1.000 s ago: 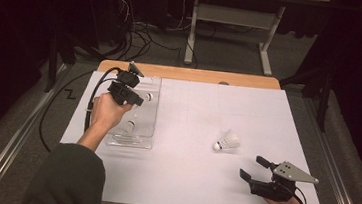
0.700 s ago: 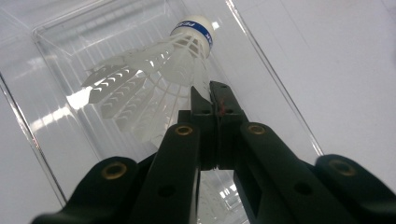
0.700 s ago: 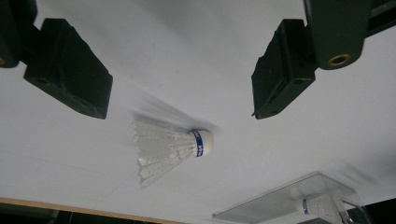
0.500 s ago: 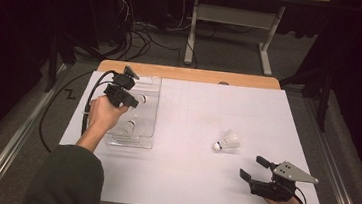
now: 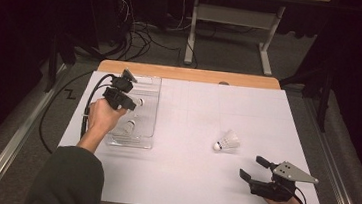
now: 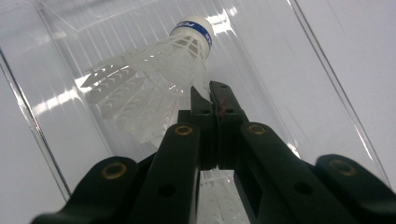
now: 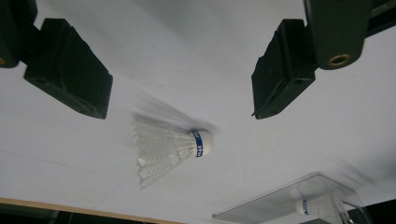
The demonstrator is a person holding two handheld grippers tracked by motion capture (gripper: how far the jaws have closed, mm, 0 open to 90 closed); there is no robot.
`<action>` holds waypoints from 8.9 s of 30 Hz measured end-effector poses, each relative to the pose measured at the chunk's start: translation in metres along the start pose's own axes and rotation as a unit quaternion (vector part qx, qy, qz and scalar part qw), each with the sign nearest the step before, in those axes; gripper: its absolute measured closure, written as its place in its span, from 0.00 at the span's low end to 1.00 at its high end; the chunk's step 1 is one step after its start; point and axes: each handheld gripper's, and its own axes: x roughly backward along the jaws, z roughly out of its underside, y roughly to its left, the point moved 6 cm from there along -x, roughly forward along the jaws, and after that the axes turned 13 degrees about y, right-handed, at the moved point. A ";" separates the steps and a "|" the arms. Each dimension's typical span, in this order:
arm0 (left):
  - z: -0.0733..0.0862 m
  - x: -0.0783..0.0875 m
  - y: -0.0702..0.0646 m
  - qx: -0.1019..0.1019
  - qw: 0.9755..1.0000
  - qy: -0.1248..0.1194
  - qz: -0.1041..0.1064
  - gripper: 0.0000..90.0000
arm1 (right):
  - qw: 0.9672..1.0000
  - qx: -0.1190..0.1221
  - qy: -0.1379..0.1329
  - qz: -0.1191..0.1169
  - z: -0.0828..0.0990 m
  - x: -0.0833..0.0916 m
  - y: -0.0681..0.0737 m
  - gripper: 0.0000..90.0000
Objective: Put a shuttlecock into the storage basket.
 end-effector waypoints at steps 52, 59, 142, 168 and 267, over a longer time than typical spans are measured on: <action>0.022 0.010 -0.017 -0.003 1.000 -0.007 -0.012 0.45 | 1.000 -0.002 0.002 0.000 0.000 -0.001 0.000 0.23; 0.028 0.012 -0.023 -0.012 1.000 -0.013 -0.009 0.44 | 1.000 -0.003 0.002 -0.001 0.000 -0.001 0.000 0.23; 0.063 0.013 -0.111 -0.117 0.990 -0.063 0.053 0.43 | 1.000 -0.003 0.003 0.000 -0.001 -0.002 -0.001 0.23; 0.074 -0.013 -0.160 -0.179 0.977 -0.102 0.063 0.43 | 1.000 -0.010 0.003 0.008 0.001 0.000 -0.005 0.23; 0.124 -0.063 -0.130 -0.143 0.965 -0.207 0.067 0.42 | 0.984 -0.062 0.167 0.016 -0.069 -0.065 -0.022 0.47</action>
